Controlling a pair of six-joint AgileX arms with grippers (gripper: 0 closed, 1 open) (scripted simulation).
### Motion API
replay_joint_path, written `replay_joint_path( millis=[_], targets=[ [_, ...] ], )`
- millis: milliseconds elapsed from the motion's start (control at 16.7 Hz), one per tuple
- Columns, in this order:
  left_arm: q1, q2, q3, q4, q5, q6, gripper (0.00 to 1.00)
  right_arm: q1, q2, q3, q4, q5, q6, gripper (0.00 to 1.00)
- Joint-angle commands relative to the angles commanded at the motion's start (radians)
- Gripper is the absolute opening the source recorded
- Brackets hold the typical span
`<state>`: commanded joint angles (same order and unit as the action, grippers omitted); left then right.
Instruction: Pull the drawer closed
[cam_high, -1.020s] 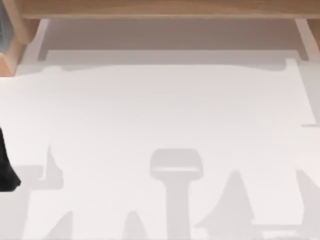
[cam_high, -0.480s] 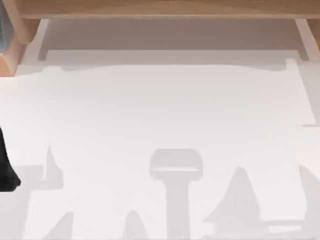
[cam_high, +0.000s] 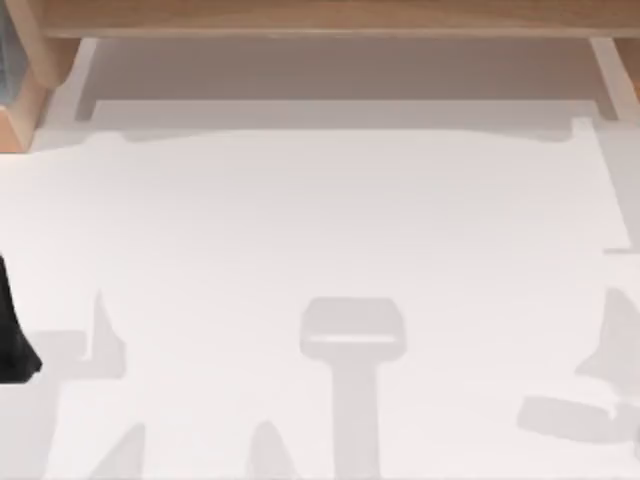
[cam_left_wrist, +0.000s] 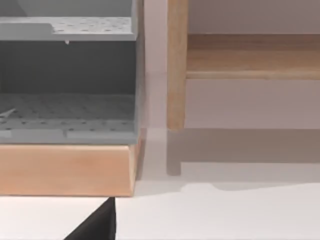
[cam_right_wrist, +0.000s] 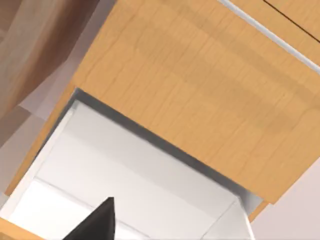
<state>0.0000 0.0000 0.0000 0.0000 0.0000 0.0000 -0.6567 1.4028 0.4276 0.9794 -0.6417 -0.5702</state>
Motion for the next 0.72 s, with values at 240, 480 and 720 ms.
replay_joint_path(
  millis=[240, 480, 720],
  targets=[
    [0.0, 0.0, 0.0, 0.0, 0.0, 0.0, 1.0, -0.051, 0.274, 0.004, 0.265, -0.04, -0.44, 1.0],
    [0.0, 0.0, 0.0, 0.0, 0.0, 0.0, 1.0, -0.081, 0.491, 0.006, 0.486, -0.063, -0.781, 1.0],
    [0.0, 0.0, 0.0, 0.0, 0.0, 0.0, 1.0, -0.09, 0.614, 0.007, 0.616, -0.072, -0.958, 1.0]
  ],
)
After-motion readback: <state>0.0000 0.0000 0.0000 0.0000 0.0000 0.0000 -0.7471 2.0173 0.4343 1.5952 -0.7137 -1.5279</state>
